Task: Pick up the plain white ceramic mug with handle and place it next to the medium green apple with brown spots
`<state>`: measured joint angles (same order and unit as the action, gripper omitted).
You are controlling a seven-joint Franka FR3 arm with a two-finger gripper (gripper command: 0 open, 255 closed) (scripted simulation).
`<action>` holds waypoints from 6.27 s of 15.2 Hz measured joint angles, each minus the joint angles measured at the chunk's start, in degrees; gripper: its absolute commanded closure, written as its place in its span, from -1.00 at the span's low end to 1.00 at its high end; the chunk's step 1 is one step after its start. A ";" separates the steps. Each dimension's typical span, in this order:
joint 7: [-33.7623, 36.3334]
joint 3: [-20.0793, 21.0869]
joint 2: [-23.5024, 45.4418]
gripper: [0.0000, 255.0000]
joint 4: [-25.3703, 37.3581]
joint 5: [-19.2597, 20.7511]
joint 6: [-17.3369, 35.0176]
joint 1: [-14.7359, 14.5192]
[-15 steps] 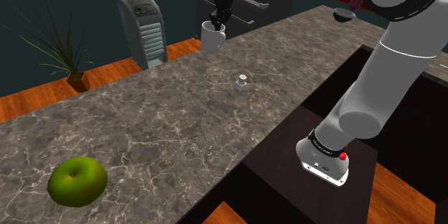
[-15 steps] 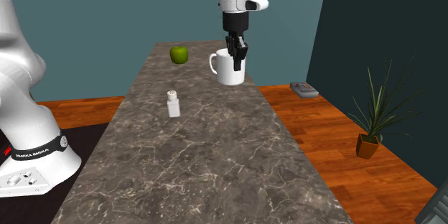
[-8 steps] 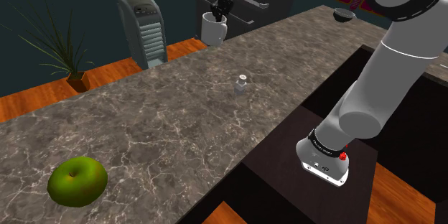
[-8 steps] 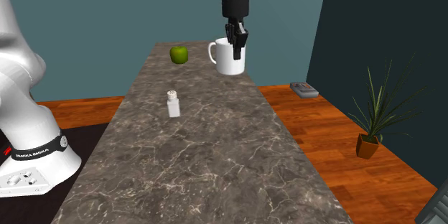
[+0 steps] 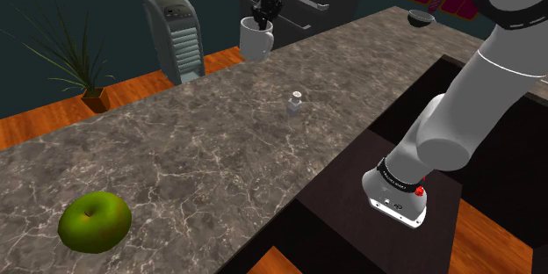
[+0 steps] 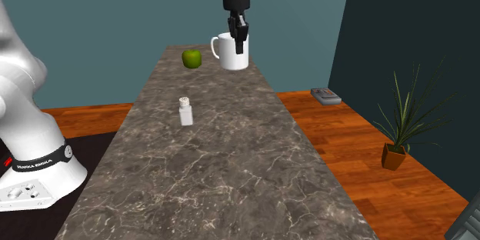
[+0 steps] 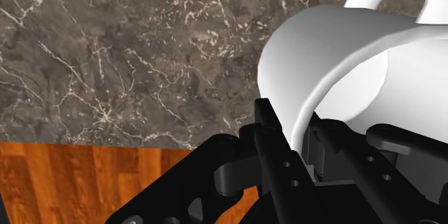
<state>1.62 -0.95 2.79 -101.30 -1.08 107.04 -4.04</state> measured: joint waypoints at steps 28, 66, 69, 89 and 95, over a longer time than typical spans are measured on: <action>37.91 20.30 -5.73 1.00 -7.03 1.17 1.43 -17.32; 66.83 29.74 17.34 1.00 4.97 14.08 8.77 -32.92; 67.17 29.49 18.07 1.00 3.57 14.60 10.82 -32.95; 68.53 28.71 20.56 -1.00 0.41 16.36 16.18 -33.41; 67.23 29.51 18.08 -1.00 3.57 14.62 10.94 -32.98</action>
<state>68.85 28.56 20.87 -97.73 13.54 117.97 -37.03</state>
